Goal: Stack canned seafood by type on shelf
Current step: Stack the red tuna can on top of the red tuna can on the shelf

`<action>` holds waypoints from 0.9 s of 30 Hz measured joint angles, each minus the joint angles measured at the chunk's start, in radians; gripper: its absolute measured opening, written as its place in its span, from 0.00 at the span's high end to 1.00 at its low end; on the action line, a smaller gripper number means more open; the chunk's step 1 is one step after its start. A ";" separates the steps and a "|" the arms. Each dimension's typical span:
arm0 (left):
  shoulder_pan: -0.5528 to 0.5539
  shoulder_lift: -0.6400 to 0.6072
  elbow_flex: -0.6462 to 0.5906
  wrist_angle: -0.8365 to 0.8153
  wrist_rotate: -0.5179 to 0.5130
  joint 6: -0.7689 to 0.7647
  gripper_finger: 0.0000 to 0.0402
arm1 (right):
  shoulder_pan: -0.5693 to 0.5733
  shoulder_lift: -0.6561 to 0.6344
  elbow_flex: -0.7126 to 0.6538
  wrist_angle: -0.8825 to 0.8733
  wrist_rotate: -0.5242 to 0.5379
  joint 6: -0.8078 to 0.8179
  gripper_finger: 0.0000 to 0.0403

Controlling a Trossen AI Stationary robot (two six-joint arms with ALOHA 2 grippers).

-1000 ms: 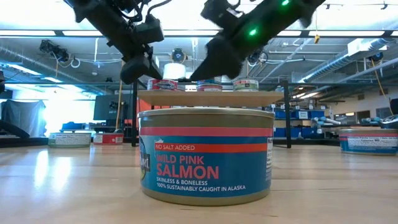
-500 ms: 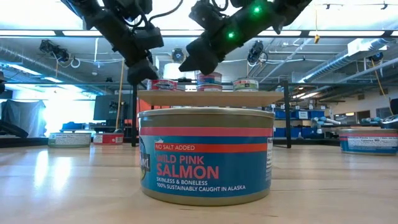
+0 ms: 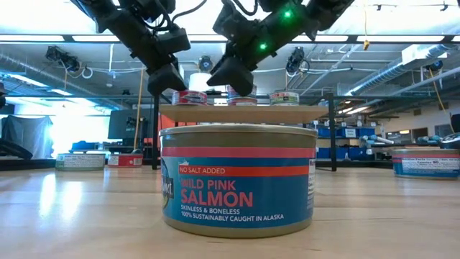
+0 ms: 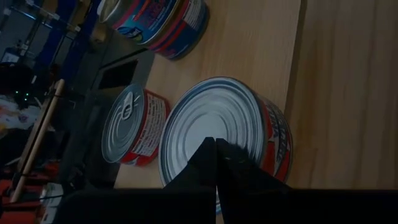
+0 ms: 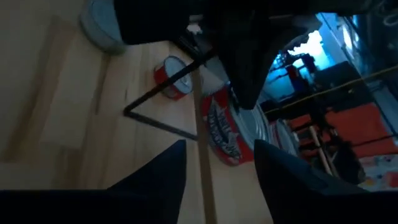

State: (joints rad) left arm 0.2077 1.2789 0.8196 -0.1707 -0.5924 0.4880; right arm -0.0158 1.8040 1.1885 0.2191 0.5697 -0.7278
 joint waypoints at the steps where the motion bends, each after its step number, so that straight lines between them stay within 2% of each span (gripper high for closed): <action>1: 0.000 0.000 0.000 -0.001 0.001 -0.001 1.00 | -0.001 0.019 0.017 0.002 -0.003 -0.013 0.50; 5: 0.000 0.000 0.000 -0.005 0.004 -0.002 1.00 | 0.000 0.104 0.092 0.005 0.064 -0.106 0.42; 9: 0.000 0.000 0.000 -0.015 0.028 -0.010 1.00 | 0.001 0.218 0.187 0.006 0.207 -0.180 0.34; 14: -0.001 0.000 0.000 -0.026 0.048 -0.022 1.00 | 0.000 0.321 0.280 0.045 0.303 -0.285 0.30; 20: -0.010 -0.003 -0.001 -0.031 0.056 -0.024 1.00 | 0.000 0.355 0.306 0.149 0.309 -0.370 0.34; 27: -0.030 -0.033 -0.005 -0.037 0.062 -0.025 1.00 | 0.006 0.350 0.305 0.164 0.302 -0.384 0.49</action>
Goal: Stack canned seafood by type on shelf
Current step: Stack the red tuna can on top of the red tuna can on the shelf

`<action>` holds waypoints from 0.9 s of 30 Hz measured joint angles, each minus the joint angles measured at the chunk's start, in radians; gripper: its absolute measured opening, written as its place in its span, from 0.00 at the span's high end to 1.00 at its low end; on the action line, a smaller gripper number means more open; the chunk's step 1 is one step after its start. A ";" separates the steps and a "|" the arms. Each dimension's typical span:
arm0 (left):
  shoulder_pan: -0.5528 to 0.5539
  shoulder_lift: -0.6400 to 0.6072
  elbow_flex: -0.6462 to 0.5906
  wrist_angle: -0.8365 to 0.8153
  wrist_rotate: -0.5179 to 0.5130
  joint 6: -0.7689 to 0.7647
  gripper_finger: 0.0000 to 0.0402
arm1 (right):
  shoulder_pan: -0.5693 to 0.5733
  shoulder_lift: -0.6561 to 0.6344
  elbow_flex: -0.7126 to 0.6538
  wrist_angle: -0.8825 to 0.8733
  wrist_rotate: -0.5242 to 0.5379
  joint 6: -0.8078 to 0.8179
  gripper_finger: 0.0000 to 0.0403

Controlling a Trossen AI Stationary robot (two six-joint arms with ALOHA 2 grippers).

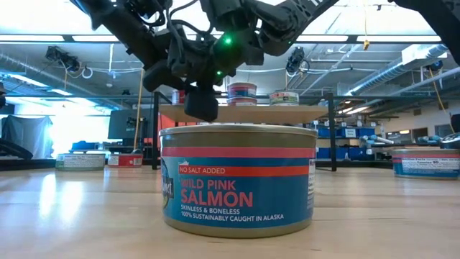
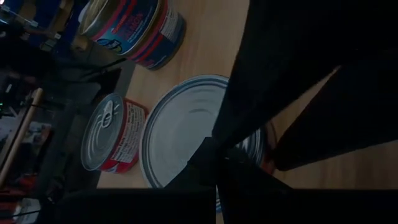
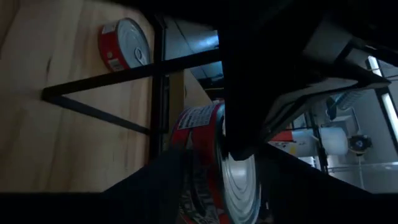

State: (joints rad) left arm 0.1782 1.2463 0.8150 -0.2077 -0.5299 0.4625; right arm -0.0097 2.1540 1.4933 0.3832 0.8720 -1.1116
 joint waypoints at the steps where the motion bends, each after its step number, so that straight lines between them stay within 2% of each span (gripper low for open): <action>1: -0.002 -0.005 -0.001 -0.004 0.000 -0.001 1.00 | 0.003 0.000 0.000 0.001 0.000 -0.005 0.52; 15: -0.004 -0.127 -0.003 -0.032 0.003 -0.029 1.00 | 0.004 -0.005 0.000 0.021 0.001 0.015 0.97; 17: -0.004 -0.144 -0.003 -0.029 0.001 -0.030 1.00 | 0.003 -0.005 0.000 0.034 0.001 0.015 0.98; 27: 0.007 -0.194 -0.001 -0.102 -0.023 -0.030 1.00 | 0.010 -0.005 0.000 0.063 0.024 0.011 0.92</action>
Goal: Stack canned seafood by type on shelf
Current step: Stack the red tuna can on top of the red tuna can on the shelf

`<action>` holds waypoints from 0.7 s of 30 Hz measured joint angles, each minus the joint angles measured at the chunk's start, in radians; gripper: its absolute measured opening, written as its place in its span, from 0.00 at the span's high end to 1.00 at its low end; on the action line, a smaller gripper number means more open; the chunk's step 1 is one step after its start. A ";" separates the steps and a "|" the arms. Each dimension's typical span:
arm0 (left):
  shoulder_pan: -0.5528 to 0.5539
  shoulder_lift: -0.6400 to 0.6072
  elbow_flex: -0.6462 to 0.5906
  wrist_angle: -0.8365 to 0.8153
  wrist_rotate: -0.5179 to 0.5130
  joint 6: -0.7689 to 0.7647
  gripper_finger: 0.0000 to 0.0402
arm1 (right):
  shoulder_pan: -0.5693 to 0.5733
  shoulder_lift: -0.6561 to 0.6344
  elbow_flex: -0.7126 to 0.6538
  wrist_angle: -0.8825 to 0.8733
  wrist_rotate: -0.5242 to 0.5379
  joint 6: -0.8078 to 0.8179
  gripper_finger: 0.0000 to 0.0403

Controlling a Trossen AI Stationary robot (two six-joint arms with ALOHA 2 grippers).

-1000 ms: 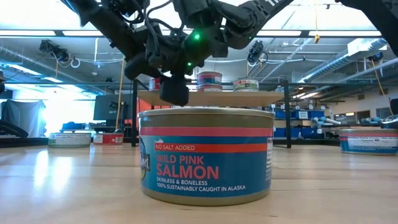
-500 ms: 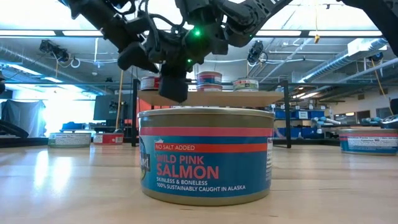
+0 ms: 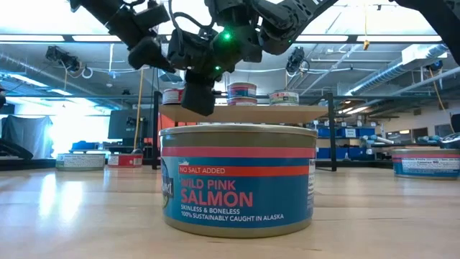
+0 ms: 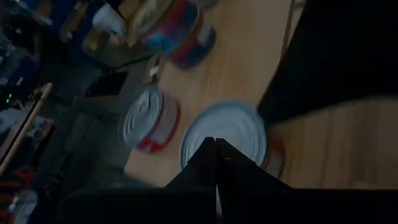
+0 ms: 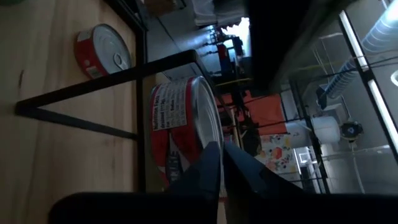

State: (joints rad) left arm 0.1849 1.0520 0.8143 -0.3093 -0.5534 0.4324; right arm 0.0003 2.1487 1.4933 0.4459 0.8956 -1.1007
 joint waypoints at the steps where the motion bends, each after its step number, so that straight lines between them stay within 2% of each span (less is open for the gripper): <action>1: 0.006 0.005 0.000 -0.006 -0.003 0.000 1.00 | 0.005 0.000 0.000 0.001 0.012 0.000 0.91; 6: 0.040 0.041 0.000 -0.019 -0.003 0.013 1.00 | 0.036 0.000 0.000 -0.001 0.083 0.014 0.82; 12: 0.066 0.069 0.000 -0.029 0.060 0.055 1.00 | 0.063 0.000 0.000 -0.062 0.068 0.081 0.76; 16: 0.066 0.069 0.000 -0.059 0.112 0.056 1.00 | 0.065 -0.007 -0.001 -0.146 0.013 0.170 0.78; 21: 0.066 0.067 0.002 -0.068 0.135 0.054 1.00 | 0.061 -0.088 -0.001 -0.348 -0.187 0.414 0.84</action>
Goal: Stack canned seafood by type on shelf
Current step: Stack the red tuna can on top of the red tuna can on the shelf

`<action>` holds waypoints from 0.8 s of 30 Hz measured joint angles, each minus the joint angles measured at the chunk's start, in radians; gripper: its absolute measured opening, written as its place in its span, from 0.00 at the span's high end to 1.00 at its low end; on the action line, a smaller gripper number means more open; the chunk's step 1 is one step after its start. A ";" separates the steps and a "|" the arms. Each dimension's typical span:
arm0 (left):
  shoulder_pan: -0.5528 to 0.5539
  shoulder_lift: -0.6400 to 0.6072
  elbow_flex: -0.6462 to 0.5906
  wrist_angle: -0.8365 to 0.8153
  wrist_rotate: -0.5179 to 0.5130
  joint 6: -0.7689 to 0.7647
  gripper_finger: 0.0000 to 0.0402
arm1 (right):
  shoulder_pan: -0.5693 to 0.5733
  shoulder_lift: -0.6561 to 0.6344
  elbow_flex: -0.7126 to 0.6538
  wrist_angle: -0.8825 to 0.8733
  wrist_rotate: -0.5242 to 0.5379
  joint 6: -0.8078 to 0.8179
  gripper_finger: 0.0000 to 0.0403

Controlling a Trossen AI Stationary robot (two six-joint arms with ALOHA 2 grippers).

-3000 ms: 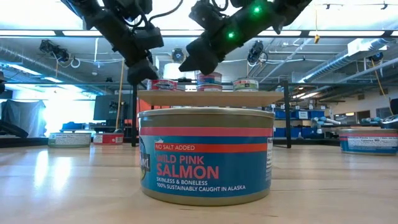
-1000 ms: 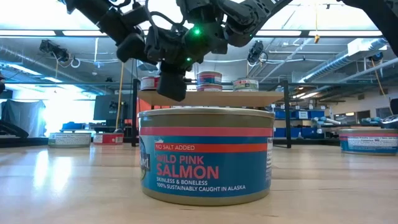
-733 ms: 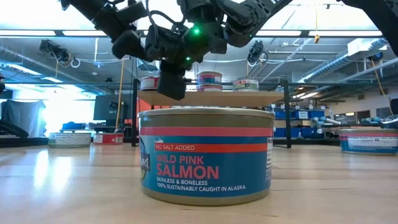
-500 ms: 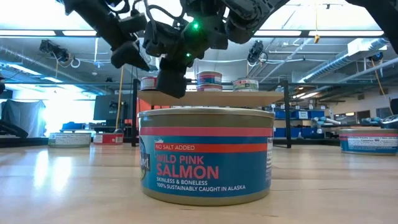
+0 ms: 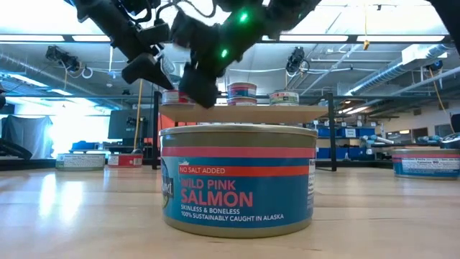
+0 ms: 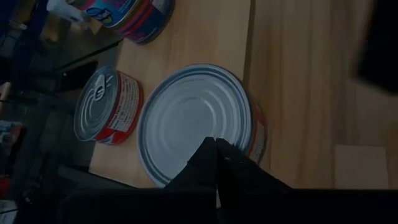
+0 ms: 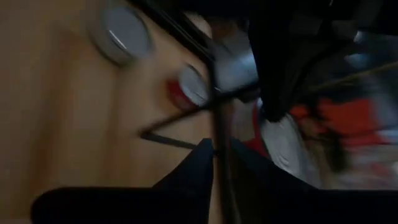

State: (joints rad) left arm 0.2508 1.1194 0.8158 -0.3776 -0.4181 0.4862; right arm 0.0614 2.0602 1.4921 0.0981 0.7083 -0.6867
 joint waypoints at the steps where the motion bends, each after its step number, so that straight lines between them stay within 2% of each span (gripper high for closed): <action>1: 0.000 0.000 0.000 0.000 0.003 0.000 1.00 | -0.005 -0.021 0.000 -0.029 -0.050 0.042 0.86; 4: 0.000 0.000 0.000 0.000 0.016 0.000 1.00 | -0.016 -0.067 0.000 -0.064 -0.138 0.133 0.90; 7: 0.000 0.000 0.000 0.000 0.016 0.000 1.00 | -0.033 -0.085 0.000 -0.066 -0.127 0.107 0.90; 9: 0.000 0.000 0.000 0.000 0.016 0.000 1.00 | -0.041 -0.085 0.000 -0.079 -0.115 0.045 0.86; 14: 0.002 0.000 0.000 0.001 0.015 -0.001 1.00 | -0.044 -0.050 0.000 -0.101 -0.077 -0.071 0.65; 17: 0.006 0.000 0.000 0.010 0.012 -0.001 1.00 | -0.037 -0.020 -0.001 -0.051 0.006 -0.150 0.48; 21: 0.009 0.001 0.000 0.014 0.012 -0.001 1.00 | -0.036 0.045 0.000 0.085 0.089 -0.314 0.30; 24: 0.011 0.001 0.000 0.012 0.013 -0.004 1.00 | -0.037 0.101 0.000 0.216 0.124 -0.423 0.22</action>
State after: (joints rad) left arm 0.2619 1.1202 0.8158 -0.3659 -0.4051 0.4821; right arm 0.0246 2.1615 1.4922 0.3146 0.8326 -1.1100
